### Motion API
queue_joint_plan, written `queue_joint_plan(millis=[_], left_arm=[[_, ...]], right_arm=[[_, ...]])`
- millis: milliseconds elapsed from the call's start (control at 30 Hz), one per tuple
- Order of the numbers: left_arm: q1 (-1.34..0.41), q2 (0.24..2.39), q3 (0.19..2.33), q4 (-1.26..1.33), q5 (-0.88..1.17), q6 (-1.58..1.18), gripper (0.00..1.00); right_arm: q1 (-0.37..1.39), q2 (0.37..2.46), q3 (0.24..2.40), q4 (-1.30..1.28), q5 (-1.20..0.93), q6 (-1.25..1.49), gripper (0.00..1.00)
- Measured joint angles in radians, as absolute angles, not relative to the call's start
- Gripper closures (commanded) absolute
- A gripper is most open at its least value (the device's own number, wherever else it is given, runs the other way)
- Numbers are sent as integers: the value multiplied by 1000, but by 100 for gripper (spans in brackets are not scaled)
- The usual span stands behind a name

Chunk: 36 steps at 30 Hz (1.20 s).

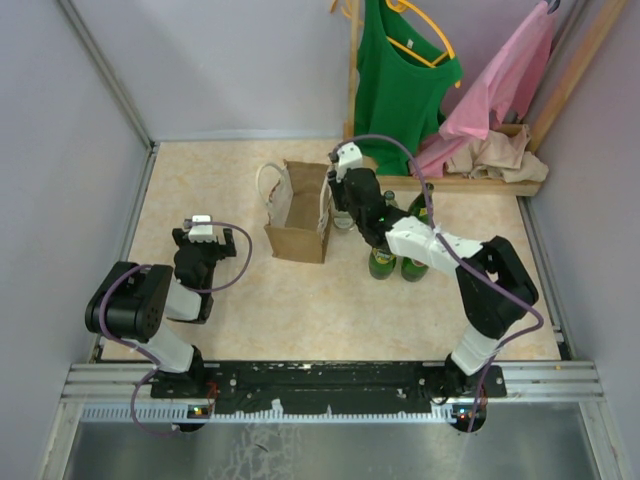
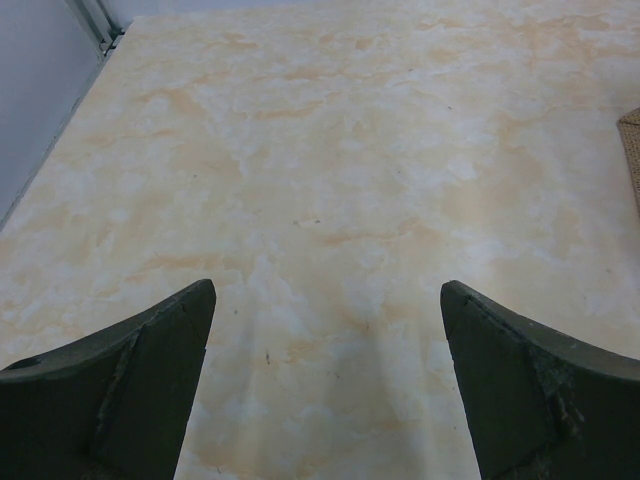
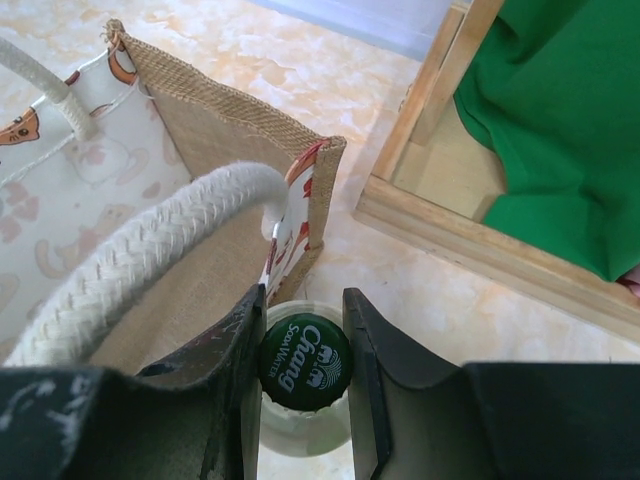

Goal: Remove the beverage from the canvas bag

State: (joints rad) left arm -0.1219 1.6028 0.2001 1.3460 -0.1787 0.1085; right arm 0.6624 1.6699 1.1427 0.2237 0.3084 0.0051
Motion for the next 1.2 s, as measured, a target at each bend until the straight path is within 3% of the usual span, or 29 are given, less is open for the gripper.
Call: queue_joint_plan(millis=[367,1033,1100,1200], left_arm=[[-122,1603,200,1346,-179,109,0],[-122,1603,200,1346,-179,109,0],[-122,1603,200,1346,-179,109,0],[-122,1603,200,1346,-179,109,0]], right_arm=[[662,1565,959,233,316,23,100],[662,1472,811,358,222,68,100],[662,1473,811,359,212,71,87],[662,1473,811,360,201,72,44]])
